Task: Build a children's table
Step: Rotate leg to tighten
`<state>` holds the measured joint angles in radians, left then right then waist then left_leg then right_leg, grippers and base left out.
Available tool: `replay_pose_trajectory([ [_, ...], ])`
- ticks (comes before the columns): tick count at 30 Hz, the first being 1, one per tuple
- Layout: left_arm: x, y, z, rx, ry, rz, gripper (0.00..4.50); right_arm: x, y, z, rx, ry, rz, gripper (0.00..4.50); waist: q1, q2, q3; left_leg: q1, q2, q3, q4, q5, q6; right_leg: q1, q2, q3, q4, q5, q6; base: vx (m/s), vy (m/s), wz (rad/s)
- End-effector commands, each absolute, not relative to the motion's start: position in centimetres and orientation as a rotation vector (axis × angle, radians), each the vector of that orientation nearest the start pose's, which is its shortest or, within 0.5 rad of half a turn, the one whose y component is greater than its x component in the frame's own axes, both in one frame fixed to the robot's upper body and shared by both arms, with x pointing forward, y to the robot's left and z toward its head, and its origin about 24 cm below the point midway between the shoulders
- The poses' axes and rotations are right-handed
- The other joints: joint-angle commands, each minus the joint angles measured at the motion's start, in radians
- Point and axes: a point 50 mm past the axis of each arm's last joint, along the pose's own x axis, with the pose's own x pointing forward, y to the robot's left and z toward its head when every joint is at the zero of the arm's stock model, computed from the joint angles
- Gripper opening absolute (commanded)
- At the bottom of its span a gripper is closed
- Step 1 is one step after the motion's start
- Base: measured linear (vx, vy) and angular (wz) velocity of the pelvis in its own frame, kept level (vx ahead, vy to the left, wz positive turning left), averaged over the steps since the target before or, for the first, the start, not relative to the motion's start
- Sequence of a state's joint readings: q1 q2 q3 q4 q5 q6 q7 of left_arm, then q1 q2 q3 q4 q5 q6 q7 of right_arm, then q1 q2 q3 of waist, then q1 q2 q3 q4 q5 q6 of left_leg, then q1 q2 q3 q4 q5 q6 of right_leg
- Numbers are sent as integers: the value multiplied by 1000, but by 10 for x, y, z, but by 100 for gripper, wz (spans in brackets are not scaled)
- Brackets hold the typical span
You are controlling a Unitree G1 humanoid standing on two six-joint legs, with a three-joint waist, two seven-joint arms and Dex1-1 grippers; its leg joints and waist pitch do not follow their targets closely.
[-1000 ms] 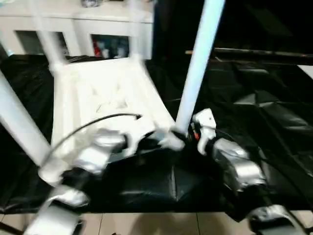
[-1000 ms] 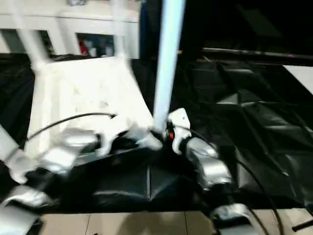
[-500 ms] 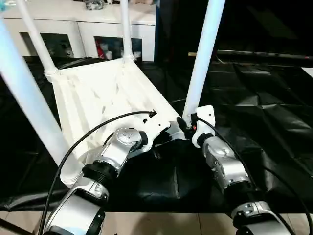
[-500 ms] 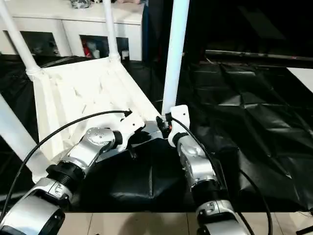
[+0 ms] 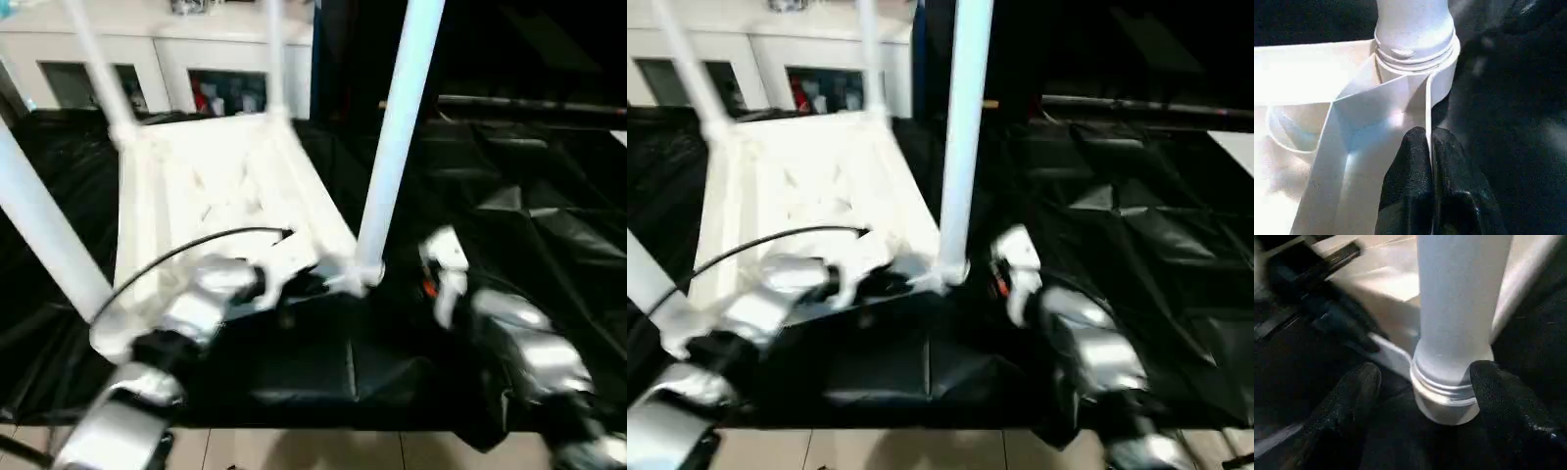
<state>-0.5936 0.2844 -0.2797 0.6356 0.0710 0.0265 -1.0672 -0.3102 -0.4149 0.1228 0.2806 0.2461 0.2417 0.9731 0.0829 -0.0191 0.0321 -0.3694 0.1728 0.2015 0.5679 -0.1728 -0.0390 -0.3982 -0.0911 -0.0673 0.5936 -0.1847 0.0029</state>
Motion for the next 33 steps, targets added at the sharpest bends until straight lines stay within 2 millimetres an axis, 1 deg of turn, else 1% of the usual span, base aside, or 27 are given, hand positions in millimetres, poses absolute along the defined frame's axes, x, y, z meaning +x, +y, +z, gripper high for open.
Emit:
replay_pose_trajectory([
  [1,305,99,39,334,368,-1397,0,282,-162,52,-80,326,1092,320,1,-17,-42,10,66,-29,-65,-258,66,36,-69,50,-82,-308,-180,0,0,0],
  [3,303,101,40,331,372,-1427,0,281,-163,53,-94,335,1103,320,4,-16,-43,13,67,-29,-66,-260,53,34,-70,50,-82,-318,-185,0,0,0],
  [4,301,103,41,330,377,-1440,0,281,-163,54,-110,339,1113,320,4,-19,-41,14,67,-27,-66,-265,49,32,-68,50,-83,-315,-187,0,0,0],
  [6,300,104,41,327,383,-1445,0,281,-163,54,-123,336,1112,320,7,-18,-41,15,67,-27,-66,-268,45,32,-70,51,-82,-319,-186,0,0,0],
  [7,300,105,41,326,386,-1449,0,282,-162,54,-132,331,1107,320,7,-19,-41,15,67,-27,-67,-266,44,32,-70,51,-82,-320,-185,0,0,0],
  [9,299,106,41,325,387,-1453,0,284,-159,53,-146,327,1106,320,6,-20,-40,13,65,-28,-67,-271,38,32,-71,51,-83,-337,-176,0,0,0],
  [11,299,106,41,330,384,-1448,0,284,-158,52,-155,331,1108,320,6,-22,-40,14,66,-28,-66,-272,35,32,-71,51,-84,-347,-170,0,0,0],
  [13,300,106,42,335,378,-1442,0,283,-158,52,-172,341,1121,320,7,-24,-40,13,65,-29,-66,-268,36,33,-71,51,-83,-344,-168,0,0,0],
  [14,300,107,43,337,372,-1438,0,283,-158,52,-173,343,1123,320,7,-23,-41,13,66,-29,-66,-258,39,34,-70,51,-80,-325,-171,0,0,0],
  [16,299,106,45,337,351,-1438,0,281,-162,54,-168,343,1127,320,8,-25,-42,12,66,-27,-64,-245,44,35,-70,51,-77,-300,-177,0,0,0],
  [19,299,106,48,333,330,-1432,0,281,-166,56,-179,338,1113,320,8,-25,-42,12,65,-26,-63,-235,51,37,-70,51,-77,-288,-181,0,0,0],
  [20,299,107,49,318,329,-1435,0,280,-169,57,-176,335,1107,320,9,-21,-43,12,64,-26,-62,-230,52,37,-70,51,-77,-288,-180,0,0,0],
  [21,297,109,53,307,314,-1446,0,278,-175,60,-169,324,1088,320,9,-21,-44,11,65,-27,-62,-224,52,39,-71,51,-74,-276,-183,0,0,0],
  [22,296,109,54,306,311,-1449,0,277,-177,61,-167,323,1087,320,10,-22,-45,10,66,-27,-62,-217,54,40,-70,51,-73,-262,-183,0,0,0],
  [23,296,109,54,305,310,-1450,0,276,-178,61,-166,322,1086,320,10,-22,-45,11,66,-26,-61,-207,61,40,-68,51,-71,-239,-187,0,0,0],
  [24,296,110,55,306,304,-1449,0,274,-180,62,-167,321,1084,320,8,-22,-45,9,64,-25,-60,-203,67,39,-66,50,-69,-225,-195,0,0,0],
  [25,295,111,56,306,300,-1446,0,272,-182,62,-167,321,1084,320,9,-20,-45,9,64,-26,-59,-203,67,40,-67,49,-70,-223,-197,0,0,0],
  [26,297,115,58,313,297,-1407,0,266,-188,64,-155,327,1083,320,12,-21,-45,9,65,-25,-59,-204,73,42,-67,51,-70,-221,-194,0,0,0],
  [27,297,116,58,316,295,-1394,0,264,-191,64,-153,329,1081,320,13,-18,-45,10,66,-27,-58,-202,74,42,-68,50,-68,-217,-195,0,0,0],
  [28,297,119,60,305,294,-1385,28,262,-195,65,-150,323,1063,323,10,-19,-45,8,65,-27,-59,-200,76,43,-66,50,-69,-215,-195,0,0,0],
  [29,297,121,64,280,277,-1372,56,262,-200,67,-145,310,1030,325,10,-16,-45,9,65,-26,-58,-203,75,42,-67,50,-70,-215,-199,0,0,0],
  [30,297,122,67,262,265,-1362,56,262,-203,68,-141,301,1006,325,7,-20,-44,6,63,-26,-58,-206,73,43,-66,48,-69,-223,-201,0,0,0],
  [31,295,123,70,237,258,-1360,56,263,-207,70,-137,280,960,325,7,-17,-45,5,61,-26,-57,-203,70,45,-67,47,-67,-225,-204,0,0,0],
  [32,294,125,72,220,250,-1358,62,266,-209,71,-130,258,916,325,7,-16,-46,6,62,-25,-57,-203,64,43,-70,48,-70,-228,-217,0,0,0],
  [33,293,126,74,212,241,-1355,75,268,-210,72,-122,241,884,325,5,-14,-45,10,65,-25,-58,-210,58,39,-67,48,-70,-225,-226,0,0,0],
])
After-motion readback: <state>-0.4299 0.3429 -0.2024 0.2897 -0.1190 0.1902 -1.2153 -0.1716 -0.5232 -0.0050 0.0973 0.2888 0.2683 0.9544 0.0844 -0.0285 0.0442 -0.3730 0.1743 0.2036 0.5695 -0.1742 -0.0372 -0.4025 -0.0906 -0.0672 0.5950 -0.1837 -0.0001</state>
